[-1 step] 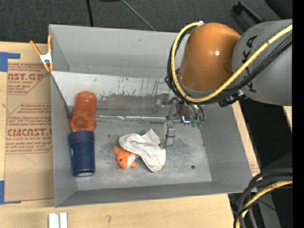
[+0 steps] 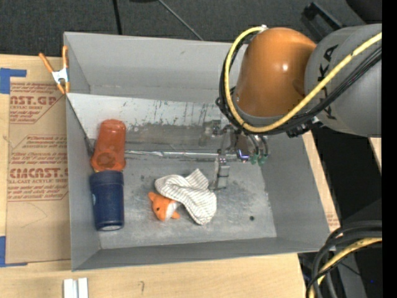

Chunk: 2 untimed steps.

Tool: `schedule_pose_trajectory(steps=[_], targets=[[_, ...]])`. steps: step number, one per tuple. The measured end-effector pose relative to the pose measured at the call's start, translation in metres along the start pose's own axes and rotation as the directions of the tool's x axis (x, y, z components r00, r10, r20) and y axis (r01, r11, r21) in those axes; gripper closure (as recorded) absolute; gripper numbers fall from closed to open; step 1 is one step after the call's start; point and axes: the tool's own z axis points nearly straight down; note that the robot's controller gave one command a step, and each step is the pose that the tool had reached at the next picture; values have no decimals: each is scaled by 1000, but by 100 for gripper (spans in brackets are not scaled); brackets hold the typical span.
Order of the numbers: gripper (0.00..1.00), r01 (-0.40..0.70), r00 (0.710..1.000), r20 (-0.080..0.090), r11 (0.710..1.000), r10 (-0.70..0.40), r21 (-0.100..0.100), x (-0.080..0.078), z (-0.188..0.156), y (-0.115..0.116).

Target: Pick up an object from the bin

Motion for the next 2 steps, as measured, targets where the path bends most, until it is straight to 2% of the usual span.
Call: schedule_pose_trajectory(steps=[1, 2], targets=[[0, 47, 999, 8, 999, -47, 1, 13, 40, -1], [0, 226, 974, 3, 974, -226, 1, 10, 102, 2]])
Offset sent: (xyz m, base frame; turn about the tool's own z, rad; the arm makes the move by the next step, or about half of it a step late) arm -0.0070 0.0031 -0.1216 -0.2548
